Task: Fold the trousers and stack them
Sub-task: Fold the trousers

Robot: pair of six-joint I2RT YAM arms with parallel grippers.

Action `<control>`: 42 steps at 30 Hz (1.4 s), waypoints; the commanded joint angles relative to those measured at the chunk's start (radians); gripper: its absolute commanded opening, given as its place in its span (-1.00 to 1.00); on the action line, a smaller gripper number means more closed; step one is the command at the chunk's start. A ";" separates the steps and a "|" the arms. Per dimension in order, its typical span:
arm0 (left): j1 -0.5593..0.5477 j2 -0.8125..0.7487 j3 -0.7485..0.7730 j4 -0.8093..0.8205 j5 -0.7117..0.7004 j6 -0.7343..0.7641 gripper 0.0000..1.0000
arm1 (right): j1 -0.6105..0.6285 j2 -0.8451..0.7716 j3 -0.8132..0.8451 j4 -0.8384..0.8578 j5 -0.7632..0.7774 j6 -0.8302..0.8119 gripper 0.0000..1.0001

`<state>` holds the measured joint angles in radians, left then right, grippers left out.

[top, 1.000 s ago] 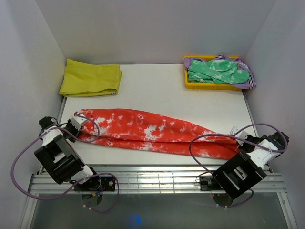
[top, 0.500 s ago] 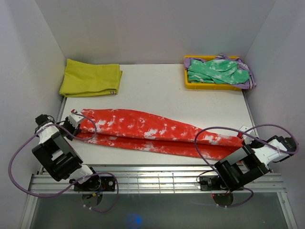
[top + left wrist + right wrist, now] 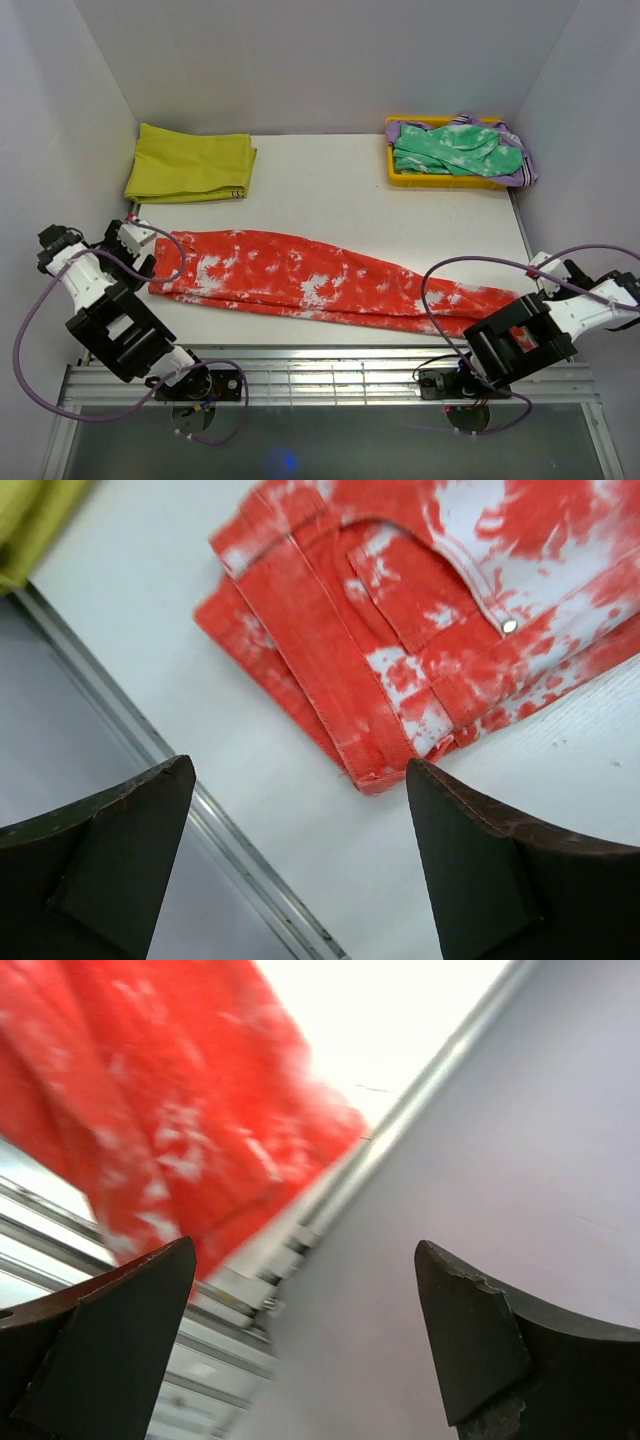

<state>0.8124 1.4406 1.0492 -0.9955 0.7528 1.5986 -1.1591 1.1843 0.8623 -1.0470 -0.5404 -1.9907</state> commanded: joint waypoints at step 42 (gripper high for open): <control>-0.324 -0.057 -0.112 0.193 0.017 -0.622 0.29 | 0.437 0.426 0.363 -0.214 0.037 0.857 0.21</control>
<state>0.5373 1.5326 0.9344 -0.7227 0.6346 0.8761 -0.7296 1.6127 1.2366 -1.2339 -0.4976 -1.2407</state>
